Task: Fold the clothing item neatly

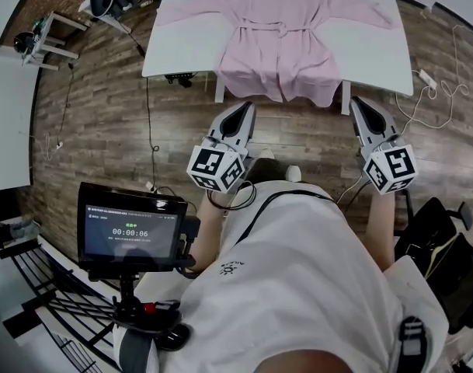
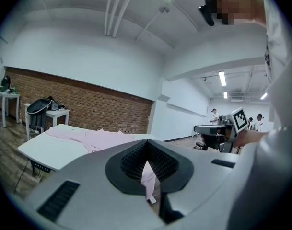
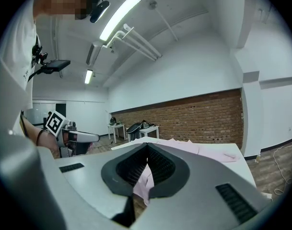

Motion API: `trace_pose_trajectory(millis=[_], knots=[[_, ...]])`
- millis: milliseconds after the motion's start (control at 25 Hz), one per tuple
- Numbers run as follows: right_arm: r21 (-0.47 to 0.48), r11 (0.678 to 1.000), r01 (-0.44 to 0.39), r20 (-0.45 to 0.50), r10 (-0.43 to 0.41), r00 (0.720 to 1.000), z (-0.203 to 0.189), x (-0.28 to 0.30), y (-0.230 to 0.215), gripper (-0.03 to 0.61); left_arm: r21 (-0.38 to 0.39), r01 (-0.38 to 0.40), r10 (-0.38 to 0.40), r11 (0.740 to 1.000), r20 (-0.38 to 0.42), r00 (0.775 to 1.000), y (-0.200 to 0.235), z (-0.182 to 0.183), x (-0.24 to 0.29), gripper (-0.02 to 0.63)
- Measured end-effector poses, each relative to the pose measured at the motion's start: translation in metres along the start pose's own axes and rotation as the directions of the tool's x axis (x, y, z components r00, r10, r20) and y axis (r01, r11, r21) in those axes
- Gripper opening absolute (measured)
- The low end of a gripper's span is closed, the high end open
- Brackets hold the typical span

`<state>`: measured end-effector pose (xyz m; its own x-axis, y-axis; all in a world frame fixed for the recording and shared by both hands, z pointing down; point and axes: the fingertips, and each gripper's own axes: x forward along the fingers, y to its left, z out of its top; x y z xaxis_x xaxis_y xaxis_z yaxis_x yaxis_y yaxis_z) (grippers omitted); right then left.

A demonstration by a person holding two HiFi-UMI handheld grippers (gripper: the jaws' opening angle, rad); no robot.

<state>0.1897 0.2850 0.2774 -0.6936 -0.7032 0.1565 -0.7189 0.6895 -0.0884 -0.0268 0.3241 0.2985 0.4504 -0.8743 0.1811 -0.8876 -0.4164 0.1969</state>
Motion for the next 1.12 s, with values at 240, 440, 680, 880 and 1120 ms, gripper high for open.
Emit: trace_pose_trajectory(millis=[240, 440, 680, 880, 1120], knots=[[0.01, 1.0, 0.021, 0.015, -0.021, 1.0, 0.002, -0.006, -0.011, 0.003, -0.008, 0.013, -0.013, 1.0, 0.004, 1.0, -0.003, 0.008, 0.012, 0.003], [0.003, 0.999, 0.041, 0.026, -0.041, 0.999, -0.002, -0.011, -0.002, 0.003, 0.04, 0.043, -0.043, 0.998, 0.019, 0.999, -0.005, 0.009, 0.007, 0.003], [0.003, 0.999, 0.041, 0.012, -0.041, 0.999, 0.004, 0.028, -0.021, 0.003, 0.024, 0.053, -0.053, 0.998, -0.001, 0.999, 0.023, 0.012, 0.041, 0.003], [0.013, 0.998, 0.056, -0.017, -0.055, 0.998, 0.009, 0.086, -0.041, 0.003, 0.014, 0.067, -0.067, 0.998, -0.018, 0.998, 0.072, 0.021, 0.082, 0.003], [0.002, 0.997, 0.077, -0.037, -0.077, 0.996, 0.018, 0.141, -0.048, 0.003, 0.003, 0.099, -0.099, 0.995, -0.029, 0.995, 0.12, 0.03, 0.108, 0.003]])
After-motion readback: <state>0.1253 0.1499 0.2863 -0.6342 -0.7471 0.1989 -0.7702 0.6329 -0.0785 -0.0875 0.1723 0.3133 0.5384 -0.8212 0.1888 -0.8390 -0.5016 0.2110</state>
